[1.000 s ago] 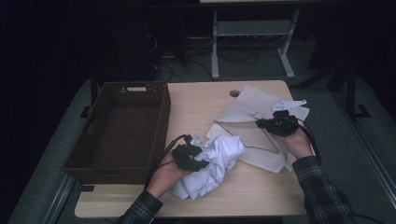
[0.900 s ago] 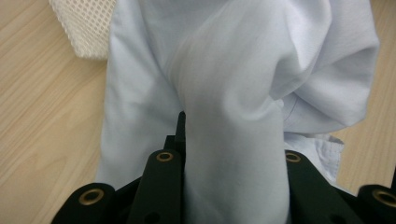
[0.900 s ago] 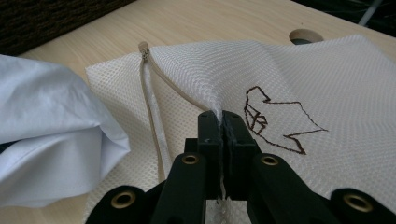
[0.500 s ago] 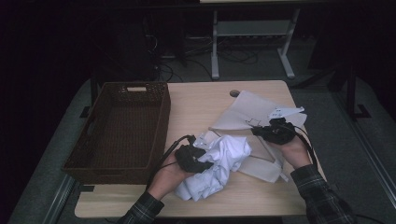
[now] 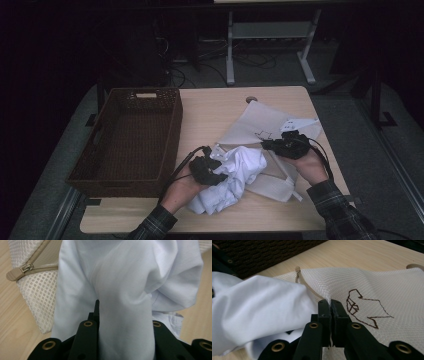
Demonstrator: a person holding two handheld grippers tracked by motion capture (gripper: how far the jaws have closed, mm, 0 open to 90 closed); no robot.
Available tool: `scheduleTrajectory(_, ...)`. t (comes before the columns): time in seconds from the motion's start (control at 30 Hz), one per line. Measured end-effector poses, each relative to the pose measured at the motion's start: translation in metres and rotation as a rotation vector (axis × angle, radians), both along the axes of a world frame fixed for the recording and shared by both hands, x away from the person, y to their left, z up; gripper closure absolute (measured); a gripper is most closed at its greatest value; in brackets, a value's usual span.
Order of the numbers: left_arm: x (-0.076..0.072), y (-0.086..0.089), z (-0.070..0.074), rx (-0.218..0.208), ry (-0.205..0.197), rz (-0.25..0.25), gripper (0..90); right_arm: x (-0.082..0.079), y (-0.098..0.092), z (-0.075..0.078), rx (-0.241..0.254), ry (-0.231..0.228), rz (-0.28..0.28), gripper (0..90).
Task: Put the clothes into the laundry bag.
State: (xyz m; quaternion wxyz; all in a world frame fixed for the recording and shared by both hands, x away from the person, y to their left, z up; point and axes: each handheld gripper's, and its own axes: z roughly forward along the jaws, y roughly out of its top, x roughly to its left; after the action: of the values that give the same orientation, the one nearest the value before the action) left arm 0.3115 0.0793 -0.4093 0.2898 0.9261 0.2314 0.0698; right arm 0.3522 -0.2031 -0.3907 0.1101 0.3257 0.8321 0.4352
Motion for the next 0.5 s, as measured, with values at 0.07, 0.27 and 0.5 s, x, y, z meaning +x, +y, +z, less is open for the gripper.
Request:
scheduleTrajectory(0.07,0.004,0.0,-0.004,0.008,0.009,0.02,72.2,0.0,0.003,0.0,-0.001,0.0,0.008,86.5)
scheduleTrajectory(0.27,0.019,0.001,-0.015,0.003,0.052,0.112,72.2,0.0,0.007,0.001,0.001,-0.002,0.024,86.5)
scheduleTrajectory(0.5,0.024,-0.003,-0.014,0.009,0.055,0.147,72.2,-0.001,0.011,0.002,0.006,-0.001,0.033,86.5)
